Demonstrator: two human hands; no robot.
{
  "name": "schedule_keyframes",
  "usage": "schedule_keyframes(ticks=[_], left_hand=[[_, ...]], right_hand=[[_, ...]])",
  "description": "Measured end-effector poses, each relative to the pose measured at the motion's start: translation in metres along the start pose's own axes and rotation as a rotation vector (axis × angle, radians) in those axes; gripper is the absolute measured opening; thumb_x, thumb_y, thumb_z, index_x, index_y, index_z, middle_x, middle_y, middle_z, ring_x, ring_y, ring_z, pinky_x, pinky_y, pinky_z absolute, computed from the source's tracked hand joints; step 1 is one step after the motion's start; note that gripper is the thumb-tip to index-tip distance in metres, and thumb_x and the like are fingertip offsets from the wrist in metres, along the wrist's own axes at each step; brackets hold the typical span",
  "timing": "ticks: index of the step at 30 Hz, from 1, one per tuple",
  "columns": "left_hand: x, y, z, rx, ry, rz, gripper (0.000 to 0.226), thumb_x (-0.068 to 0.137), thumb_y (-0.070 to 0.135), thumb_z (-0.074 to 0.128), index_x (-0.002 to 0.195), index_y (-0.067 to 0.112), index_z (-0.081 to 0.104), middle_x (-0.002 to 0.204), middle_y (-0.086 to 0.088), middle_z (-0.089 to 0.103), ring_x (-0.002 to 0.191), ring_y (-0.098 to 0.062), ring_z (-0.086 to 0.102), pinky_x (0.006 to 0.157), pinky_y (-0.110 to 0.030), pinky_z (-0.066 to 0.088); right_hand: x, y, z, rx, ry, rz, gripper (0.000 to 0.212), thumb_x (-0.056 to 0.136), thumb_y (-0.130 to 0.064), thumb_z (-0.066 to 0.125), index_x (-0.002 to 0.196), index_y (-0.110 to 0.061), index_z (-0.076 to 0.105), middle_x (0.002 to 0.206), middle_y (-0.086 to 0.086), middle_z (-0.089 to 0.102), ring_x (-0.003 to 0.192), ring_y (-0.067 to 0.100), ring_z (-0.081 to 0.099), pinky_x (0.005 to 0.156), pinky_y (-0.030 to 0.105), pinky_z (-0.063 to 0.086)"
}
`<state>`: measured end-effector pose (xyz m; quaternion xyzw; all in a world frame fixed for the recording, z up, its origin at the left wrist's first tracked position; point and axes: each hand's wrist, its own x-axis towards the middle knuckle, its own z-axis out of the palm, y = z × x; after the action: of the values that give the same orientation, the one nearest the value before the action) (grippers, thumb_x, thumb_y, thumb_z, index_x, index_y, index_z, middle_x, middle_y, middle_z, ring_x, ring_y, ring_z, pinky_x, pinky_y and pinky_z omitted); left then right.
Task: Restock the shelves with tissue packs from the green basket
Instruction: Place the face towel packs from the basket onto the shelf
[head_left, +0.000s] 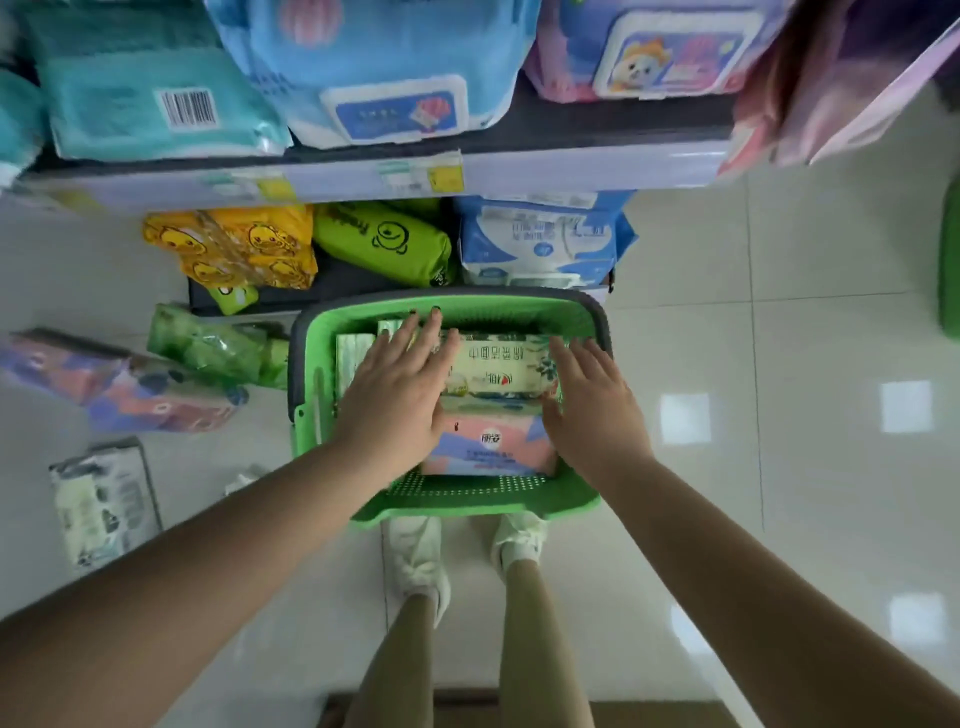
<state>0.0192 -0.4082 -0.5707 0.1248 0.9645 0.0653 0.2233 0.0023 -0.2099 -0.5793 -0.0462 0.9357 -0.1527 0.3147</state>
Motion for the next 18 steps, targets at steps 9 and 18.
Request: schedule_keyframes(ticks=[9, 18], left_hand=[[0.008, 0.005, 0.108, -0.348, -0.288, -0.344, 0.062, 0.092, 0.014, 0.047, 0.147, 0.008, 0.018, 0.151, -0.013, 0.027, 0.135, -0.027, 0.033, 0.107, -0.037, 0.034], [0.049, 0.006, 0.162, -0.723, -0.401, -0.823, 0.053, 0.091, 0.010, 0.048, 0.139, 0.002, 0.028, 0.104, -0.017, 0.057, 0.057, -0.013, 0.046, 0.032, -0.019, 0.031]], right_hand=[[0.012, 0.048, 0.099, 0.152, -0.251, 0.272, 0.066, 0.085, -0.013, 0.054, 0.144, -0.016, 0.024, 0.128, 0.012, 0.053, 0.111, 0.032, 0.055, 0.087, 0.042, 0.051], [0.044, 0.055, 0.149, 0.377, -0.330, 0.506, 0.029, 0.087, -0.016, 0.051, 0.115, -0.006, 0.048, 0.088, 0.006, 0.059, 0.072, 0.020, 0.060, 0.056, 0.031, 0.051]])
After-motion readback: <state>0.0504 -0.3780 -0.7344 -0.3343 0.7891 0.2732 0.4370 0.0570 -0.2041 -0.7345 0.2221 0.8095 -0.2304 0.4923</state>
